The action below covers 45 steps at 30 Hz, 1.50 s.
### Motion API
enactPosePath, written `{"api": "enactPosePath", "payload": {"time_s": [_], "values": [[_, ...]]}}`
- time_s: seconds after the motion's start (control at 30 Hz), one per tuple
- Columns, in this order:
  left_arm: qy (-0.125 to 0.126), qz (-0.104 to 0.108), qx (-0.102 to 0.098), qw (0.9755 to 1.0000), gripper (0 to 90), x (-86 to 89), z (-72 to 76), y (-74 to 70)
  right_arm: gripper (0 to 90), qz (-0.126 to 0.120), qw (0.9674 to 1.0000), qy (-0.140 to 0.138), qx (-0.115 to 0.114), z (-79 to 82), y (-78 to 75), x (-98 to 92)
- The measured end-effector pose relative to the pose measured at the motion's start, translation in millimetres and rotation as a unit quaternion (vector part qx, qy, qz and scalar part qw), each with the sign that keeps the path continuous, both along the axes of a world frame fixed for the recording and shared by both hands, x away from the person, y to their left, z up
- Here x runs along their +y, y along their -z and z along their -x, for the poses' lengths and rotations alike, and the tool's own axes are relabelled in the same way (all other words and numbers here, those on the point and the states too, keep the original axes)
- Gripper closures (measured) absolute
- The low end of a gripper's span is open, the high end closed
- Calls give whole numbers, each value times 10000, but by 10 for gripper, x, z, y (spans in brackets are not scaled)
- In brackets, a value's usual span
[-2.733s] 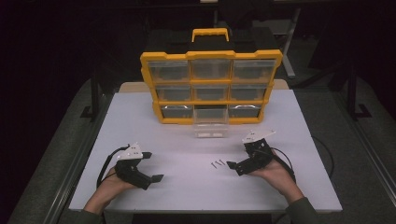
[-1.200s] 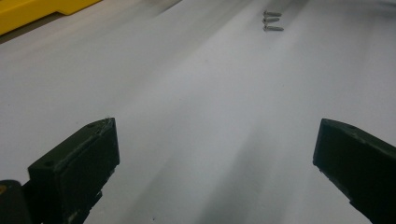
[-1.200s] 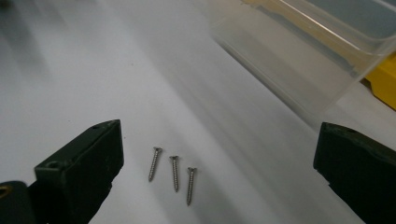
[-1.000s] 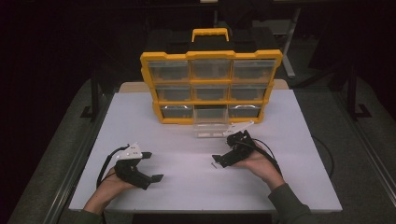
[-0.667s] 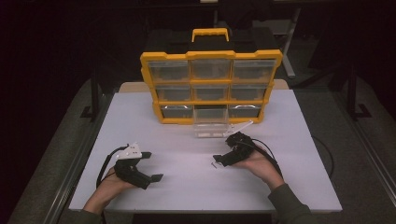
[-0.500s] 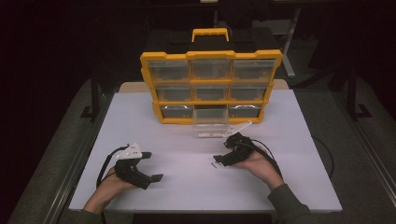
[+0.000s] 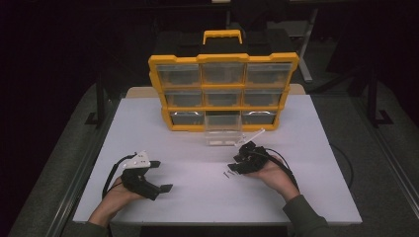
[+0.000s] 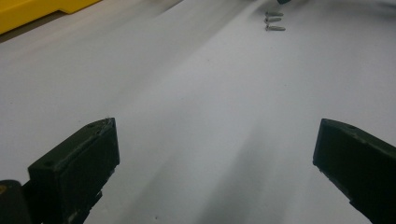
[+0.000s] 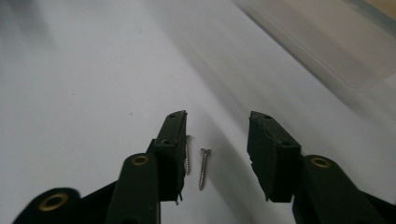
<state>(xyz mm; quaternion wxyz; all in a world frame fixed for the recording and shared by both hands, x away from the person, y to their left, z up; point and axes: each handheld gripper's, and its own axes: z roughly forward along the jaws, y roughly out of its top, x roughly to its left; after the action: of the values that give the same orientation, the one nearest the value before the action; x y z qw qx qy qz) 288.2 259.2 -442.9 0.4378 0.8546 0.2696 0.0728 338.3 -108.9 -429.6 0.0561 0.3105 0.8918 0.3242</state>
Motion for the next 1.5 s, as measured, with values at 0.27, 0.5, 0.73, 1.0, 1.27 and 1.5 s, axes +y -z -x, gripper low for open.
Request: {"api": "enactPosePath", "payload": {"time_s": [0.27,0.5,0.73,1.0,1.27,1.5], "values": [[1,-10,-13,10000,3,2,-2,0,715,159,9998,-130,59,12,38,40],[-1,-1,-7,10000,3,3,-2,-2,779,282,9994,-182,53,20,75,83],[-1,-4,-3,10000,2,2,-3,-1,806,362,9992,-165,80,11,110,85],[-6,-2,-6,10000,3,2,0,-3,825,373,9992,-149,61,16,123,81],[-12,20,14,10000,3,2,-4,-1,817,296,9995,-112,-2,38,141,64],[-6,39,8,10000,2,6,1,-6,834,331,9994,-116,2,53,135,62]]}}
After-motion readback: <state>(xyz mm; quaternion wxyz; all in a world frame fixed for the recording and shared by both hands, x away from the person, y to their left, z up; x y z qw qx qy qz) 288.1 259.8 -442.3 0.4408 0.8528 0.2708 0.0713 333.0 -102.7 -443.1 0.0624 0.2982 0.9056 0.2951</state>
